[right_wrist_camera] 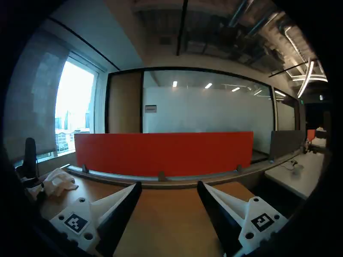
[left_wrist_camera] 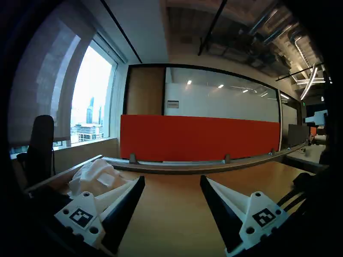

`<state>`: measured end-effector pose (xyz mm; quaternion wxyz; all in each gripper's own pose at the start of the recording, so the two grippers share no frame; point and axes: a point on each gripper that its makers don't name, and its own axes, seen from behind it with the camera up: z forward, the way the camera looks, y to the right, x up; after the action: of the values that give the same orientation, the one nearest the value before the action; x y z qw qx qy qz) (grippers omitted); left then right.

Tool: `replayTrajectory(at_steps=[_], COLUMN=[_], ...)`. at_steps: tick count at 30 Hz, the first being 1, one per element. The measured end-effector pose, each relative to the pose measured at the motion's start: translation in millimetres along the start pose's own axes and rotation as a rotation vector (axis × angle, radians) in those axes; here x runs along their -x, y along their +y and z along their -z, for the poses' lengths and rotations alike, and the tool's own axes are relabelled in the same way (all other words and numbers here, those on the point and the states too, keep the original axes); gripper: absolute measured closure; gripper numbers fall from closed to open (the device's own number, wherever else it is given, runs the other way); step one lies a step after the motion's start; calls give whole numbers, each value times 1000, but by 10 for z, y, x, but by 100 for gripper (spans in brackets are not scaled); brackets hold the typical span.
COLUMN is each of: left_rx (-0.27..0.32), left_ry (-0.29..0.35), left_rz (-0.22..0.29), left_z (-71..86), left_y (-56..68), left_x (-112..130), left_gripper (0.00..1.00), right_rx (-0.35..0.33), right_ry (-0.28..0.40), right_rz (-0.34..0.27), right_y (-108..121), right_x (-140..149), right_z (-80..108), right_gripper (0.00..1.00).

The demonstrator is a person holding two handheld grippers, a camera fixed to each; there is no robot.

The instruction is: Fold towel

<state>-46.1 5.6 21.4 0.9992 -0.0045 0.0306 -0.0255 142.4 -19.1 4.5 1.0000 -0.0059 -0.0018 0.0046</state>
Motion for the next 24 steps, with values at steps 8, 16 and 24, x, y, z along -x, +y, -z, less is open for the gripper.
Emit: replayTrajectory(at_steps=[8, 16, 24], left_rx=[-13, -26, -31], left_ry=[7, 12, 12], left_rz=[15, 34, 30], left_z=[55, 125, 165], left_y=[-77, -160, -169], left_x=[330, 586, 776], left_gripper=[4, 4, 4], right_rx=[-16, -41, -52], right_ry=[8, 25, 41], right_rz=[13, 28, 33], right_y=[-71, -178, -211], right_x=[188, 303, 398], right_z=[-52, -61, -61], right_gripper=[0, 0, 0])
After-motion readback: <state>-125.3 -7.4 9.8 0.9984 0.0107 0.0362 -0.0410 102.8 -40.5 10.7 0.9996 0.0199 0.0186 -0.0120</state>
